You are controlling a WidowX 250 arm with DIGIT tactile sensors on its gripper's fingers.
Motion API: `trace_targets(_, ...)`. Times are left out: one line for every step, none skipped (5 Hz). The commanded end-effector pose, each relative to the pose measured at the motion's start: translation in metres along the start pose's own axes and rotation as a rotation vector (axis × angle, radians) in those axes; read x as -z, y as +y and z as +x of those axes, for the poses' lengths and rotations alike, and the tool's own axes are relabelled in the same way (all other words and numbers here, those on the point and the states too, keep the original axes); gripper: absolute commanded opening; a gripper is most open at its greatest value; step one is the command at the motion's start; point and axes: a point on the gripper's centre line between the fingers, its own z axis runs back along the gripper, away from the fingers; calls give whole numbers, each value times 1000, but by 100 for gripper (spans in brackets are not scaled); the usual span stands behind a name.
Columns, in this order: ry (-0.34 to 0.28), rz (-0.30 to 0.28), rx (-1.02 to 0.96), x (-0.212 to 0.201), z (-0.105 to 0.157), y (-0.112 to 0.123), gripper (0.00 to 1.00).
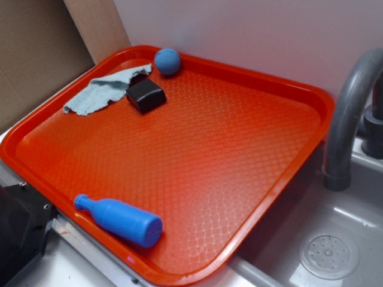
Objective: Grab the blue ball.
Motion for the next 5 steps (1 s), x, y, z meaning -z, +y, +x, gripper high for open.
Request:
trace_targets(0,0,0,0,0,0,100)
trace_targets(-76,88,-173,54,45,36,100)
trace_targets(-163,53,-56,87,95,48,100)
trace_targets(-103,30,-78,104,110,64,100)
trace_targets(-103,30,-78,104,110,64,100)
